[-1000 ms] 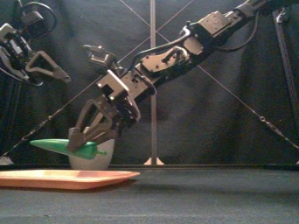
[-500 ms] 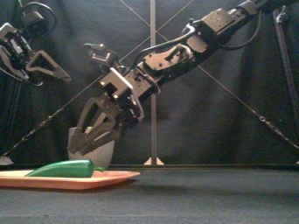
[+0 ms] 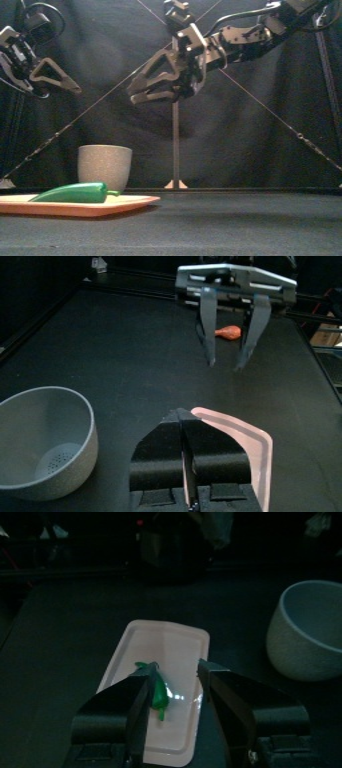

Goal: Pick the green pepper then place it on the pink plate
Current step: Drop green pepper on the pink plate and return to neutral

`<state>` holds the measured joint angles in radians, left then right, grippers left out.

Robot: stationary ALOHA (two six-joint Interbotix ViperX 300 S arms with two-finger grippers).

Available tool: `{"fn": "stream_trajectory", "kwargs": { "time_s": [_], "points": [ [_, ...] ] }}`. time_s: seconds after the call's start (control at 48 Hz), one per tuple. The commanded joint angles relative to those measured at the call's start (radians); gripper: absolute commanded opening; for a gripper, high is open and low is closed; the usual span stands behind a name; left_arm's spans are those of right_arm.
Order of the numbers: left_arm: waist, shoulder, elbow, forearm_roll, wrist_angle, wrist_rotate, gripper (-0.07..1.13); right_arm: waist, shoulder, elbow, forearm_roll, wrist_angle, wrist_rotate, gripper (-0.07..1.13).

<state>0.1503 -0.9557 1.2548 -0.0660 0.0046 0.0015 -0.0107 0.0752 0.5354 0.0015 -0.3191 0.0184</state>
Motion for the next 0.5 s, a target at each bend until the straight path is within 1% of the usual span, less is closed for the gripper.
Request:
{"fn": "stream_trajectory", "kwargs": {
  "time_s": [0.021,0.25,0.5],
  "points": [
    [0.002,0.003,-0.014,0.0,-0.009,0.002,0.11,-0.015,-0.109,0.089,-0.014,-0.132,0.0,0.78],
    [0.002,0.003,-0.014,0.006,-0.051,0.005,0.11,-0.054,-0.207,0.247,-0.015,-0.279,0.002,0.78],
    [0.0,0.003,-0.014,0.049,-0.115,0.005,0.11,-0.075,-0.287,0.345,-0.014,-0.334,0.002,0.78]
  ]
}}
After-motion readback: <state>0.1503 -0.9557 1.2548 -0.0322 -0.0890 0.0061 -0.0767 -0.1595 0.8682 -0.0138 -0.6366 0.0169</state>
